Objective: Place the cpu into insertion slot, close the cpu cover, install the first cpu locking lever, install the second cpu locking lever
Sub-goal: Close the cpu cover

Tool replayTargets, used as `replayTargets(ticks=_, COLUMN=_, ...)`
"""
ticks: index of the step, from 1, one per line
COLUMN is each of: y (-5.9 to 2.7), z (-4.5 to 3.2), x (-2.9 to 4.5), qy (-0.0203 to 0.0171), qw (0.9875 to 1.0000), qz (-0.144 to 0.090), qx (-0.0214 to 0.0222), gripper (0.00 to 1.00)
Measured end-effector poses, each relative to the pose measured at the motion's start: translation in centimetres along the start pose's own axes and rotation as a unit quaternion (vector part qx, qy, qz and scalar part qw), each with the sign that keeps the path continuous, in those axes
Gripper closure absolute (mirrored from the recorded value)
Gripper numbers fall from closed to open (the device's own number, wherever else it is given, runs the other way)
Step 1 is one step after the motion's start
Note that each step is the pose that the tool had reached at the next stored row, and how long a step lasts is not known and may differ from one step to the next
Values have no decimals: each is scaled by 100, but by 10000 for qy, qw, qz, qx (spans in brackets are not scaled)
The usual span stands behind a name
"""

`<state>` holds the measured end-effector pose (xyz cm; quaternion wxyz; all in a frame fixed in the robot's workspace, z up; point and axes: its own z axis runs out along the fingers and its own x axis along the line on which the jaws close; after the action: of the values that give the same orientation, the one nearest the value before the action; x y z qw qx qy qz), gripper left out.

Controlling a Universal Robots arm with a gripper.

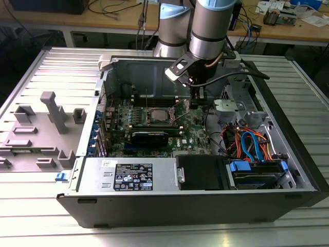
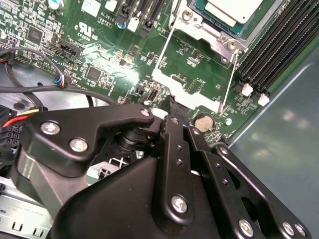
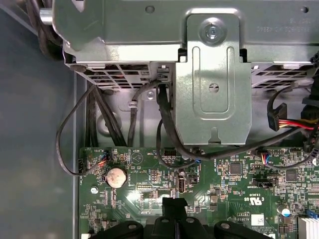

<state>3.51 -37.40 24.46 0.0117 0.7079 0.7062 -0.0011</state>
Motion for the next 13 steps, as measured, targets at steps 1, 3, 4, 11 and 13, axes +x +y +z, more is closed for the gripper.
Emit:
replayTargets(ticks=1, y=-4, z=0, x=0, qy=0, qw=10000, qz=1, qx=0, gripper=89)
replayTargets(ticks=3, y=-22, z=0, x=0, qy=7, qw=10000, qz=12, qx=3, gripper=89)
replayTargets(ticks=4, y=-35, z=0, x=1, qy=13, qw=10000, qz=18, qx=4, gripper=89)
replayTargets(ticks=11, y=-66, z=-2, x=0, qy=20, qw=10000, qz=24, qx=7, gripper=89)
replayTargets(ticks=13, y=-66, z=-2, x=0, qy=20, qw=10000, qz=23, qx=7, gripper=89)
